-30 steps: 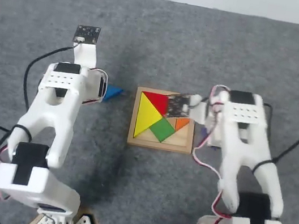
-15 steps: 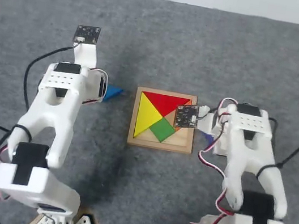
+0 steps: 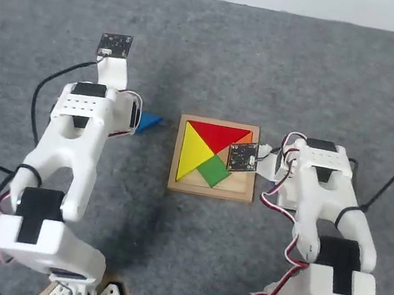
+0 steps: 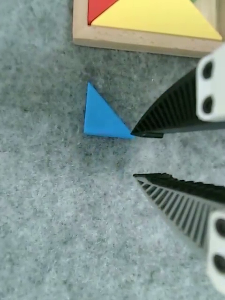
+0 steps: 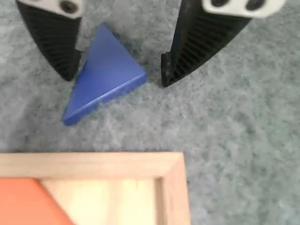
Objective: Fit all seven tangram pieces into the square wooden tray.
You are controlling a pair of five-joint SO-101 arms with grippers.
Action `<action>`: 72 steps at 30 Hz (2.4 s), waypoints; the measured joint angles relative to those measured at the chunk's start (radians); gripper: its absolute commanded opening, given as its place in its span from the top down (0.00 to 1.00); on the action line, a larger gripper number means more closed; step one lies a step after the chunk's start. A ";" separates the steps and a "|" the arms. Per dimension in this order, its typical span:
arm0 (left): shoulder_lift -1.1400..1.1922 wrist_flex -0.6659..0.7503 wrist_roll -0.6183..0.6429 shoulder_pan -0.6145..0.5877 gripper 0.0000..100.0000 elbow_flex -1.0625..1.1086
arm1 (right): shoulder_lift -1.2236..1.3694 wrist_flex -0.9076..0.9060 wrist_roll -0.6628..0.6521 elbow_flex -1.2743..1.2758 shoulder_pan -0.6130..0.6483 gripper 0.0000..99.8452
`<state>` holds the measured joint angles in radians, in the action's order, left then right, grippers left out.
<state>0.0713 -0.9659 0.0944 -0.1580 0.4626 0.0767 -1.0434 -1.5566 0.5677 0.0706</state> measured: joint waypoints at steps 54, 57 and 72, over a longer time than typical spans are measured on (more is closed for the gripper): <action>0.000 0.000 0.000 0.000 0.88 0.000 | -0.186 -0.175 0.173 -0.040 0.120 0.74; 0.000 0.000 0.000 0.005 0.88 0.000 | -0.186 -0.101 0.129 0.043 0.110 0.74; 0.000 0.000 0.000 0.005 0.88 0.000 | -0.060 0.028 0.110 0.052 0.058 0.68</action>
<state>0.0713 -0.9659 0.0944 -0.1534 0.4626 0.0169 -1.0157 -1.4461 0.6199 0.1289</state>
